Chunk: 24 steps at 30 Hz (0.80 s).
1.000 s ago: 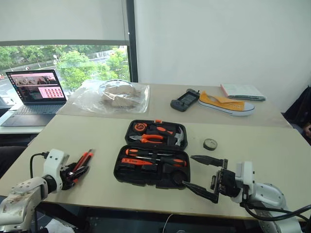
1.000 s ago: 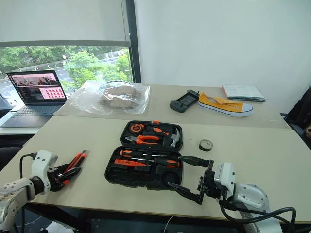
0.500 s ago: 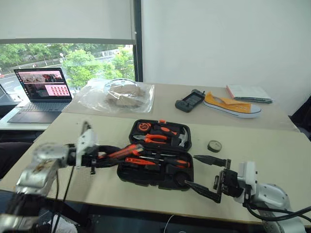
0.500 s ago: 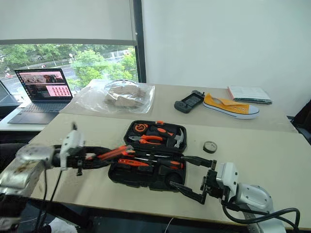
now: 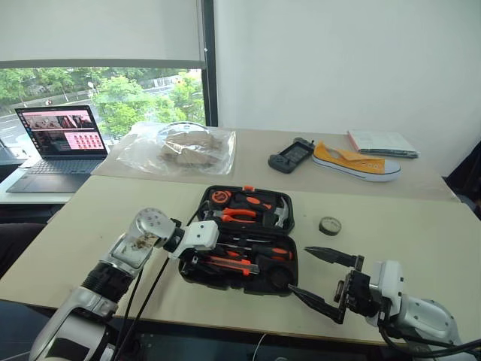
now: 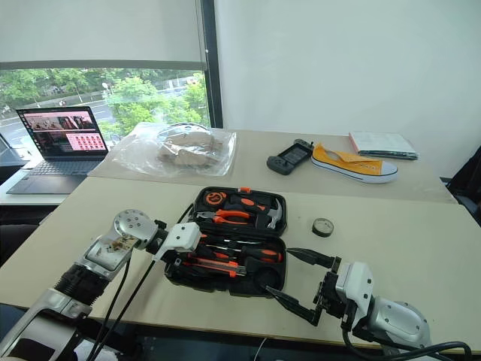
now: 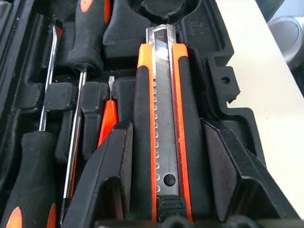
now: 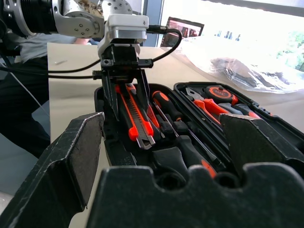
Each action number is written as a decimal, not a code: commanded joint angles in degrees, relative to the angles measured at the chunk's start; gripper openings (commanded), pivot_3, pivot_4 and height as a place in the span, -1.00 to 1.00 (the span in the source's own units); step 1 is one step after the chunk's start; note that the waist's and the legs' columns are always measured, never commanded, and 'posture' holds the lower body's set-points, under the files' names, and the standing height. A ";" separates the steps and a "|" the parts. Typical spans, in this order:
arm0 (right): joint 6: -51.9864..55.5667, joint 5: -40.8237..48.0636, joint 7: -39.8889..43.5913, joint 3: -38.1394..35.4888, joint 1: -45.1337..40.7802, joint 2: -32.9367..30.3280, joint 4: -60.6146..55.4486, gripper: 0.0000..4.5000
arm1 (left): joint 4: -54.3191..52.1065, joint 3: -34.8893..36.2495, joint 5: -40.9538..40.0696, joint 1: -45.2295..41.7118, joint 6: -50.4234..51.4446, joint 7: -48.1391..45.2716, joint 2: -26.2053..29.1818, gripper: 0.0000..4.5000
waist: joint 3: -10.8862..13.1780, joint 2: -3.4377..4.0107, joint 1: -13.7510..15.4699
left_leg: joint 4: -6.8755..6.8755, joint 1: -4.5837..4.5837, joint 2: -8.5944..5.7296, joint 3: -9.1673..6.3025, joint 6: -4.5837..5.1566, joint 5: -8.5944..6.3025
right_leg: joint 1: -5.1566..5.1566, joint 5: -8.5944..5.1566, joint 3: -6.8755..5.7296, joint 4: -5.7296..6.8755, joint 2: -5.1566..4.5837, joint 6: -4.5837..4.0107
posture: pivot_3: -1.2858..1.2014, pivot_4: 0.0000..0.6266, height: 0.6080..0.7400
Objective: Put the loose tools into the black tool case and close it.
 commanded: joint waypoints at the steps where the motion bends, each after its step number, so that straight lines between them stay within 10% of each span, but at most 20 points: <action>1: -1.08 0.32 -0.84 -1.81 0.81 0.01 -2.85 1.00 | 0.31 -2.22 2.23 -1.12 -1.02 -0.54 -0.67 -0.26 | 0.00 0.00 0.02 | 0.02 0.00 0.00 0.00 0.02 -0.01 | 0.01 -0.01 0.00 0.00 -0.01 0.02 | 0.03 -0.52 1.00; 23: -1.13 -0.15 -0.67 -1.20 -1.70 0.00 -0.96 1.00 | -10.52 -2.21 3.98 6.15 10.71 5.69 2.63 -0.26 | -0.03 0.01 -0.02 | 0.06 0.10 -0.01 -0.01 0.16 -0.10 | 0.09 -0.06 0.45 0.01 0.00 0.08 | 0.03 -0.52 1.00; 24: -1.16 -0.16 -0.63 -1.20 -1.78 0.00 -0.86 1.00 | -11.03 -1.45 2.68 6.38 10.93 5.53 2.33 -0.04 | -0.04 0.01 -0.04 | 0.06 0.11 -0.01 0.00 0.16 -0.10 | 0.09 -0.06 0.45 0.02 0.00 0.09 | 0.03 -0.52 1.00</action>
